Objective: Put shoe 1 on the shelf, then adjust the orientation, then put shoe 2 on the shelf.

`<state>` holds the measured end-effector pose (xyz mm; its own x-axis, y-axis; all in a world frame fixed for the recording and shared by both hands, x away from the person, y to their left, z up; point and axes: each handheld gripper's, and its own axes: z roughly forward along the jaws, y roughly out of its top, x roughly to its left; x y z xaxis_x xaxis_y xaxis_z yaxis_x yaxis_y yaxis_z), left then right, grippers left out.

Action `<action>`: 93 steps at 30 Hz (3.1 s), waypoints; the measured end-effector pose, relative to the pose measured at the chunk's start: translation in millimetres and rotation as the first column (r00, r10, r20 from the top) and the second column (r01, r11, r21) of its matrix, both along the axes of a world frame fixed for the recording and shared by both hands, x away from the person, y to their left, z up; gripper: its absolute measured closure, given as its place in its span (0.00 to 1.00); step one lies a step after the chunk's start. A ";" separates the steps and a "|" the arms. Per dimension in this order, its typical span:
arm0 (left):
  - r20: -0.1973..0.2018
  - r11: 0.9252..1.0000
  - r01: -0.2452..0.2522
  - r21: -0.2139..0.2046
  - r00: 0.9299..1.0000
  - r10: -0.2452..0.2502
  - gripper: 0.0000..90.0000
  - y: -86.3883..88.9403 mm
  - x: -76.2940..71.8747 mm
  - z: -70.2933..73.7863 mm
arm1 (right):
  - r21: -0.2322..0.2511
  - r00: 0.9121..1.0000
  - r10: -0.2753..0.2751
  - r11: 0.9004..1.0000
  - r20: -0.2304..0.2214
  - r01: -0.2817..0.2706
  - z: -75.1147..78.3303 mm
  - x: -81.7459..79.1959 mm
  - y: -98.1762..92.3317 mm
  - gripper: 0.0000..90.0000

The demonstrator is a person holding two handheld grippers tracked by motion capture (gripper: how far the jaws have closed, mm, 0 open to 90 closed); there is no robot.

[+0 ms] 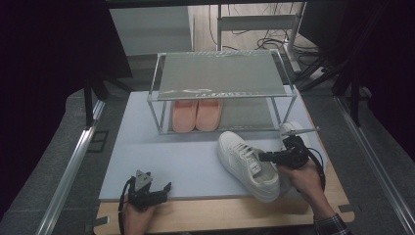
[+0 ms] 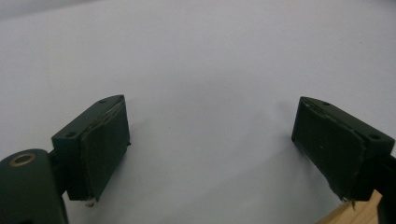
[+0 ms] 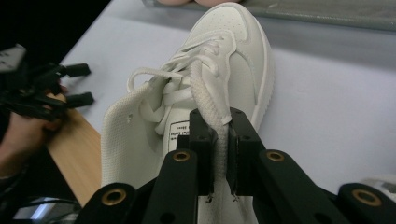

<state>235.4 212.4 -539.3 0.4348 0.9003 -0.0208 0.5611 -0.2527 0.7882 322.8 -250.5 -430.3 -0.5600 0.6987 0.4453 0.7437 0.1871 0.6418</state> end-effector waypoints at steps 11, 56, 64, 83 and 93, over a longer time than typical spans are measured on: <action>0.000 1.000 0.000 0.000 1.000 0.000 0.12 0.0 0.0 0.0 | 0.099 1.000 0.006 0.995 -0.009 -0.005 22.8 0.9 -1.2 0.91; 0.000 1.000 0.000 0.000 1.000 0.000 0.12 0.2 0.2 -0.1 | 0.308 0.998 0.055 0.950 -0.021 -0.046 99.8 20.9 13.7 0.91; 0.000 1.000 0.001 0.000 1.000 -0.001 0.12 0.3 0.2 0.0 | 0.342 0.999 0.036 0.939 -0.008 -0.031 119.6 28.7 14.5 0.91; 0.000 1.000 0.001 -0.002 1.000 -0.001 0.12 0.1 0.1 0.0 | 0.377 0.996 -0.084 0.923 -0.013 0.083 134.9 72.1 33.8 0.91; 0.000 1.000 0.001 0.000 1.000 -0.001 0.12 0.2 0.1 0.0 | 0.384 0.988 -0.151 0.911 -0.030 0.151 129.9 97.9 46.3 0.91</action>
<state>235.5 212.6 -539.2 0.4355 0.9000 -0.0206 0.5612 -0.2535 0.7879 420.8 -204.2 -300.4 -0.4617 0.5497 0.6962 0.7434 -0.1883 0.6417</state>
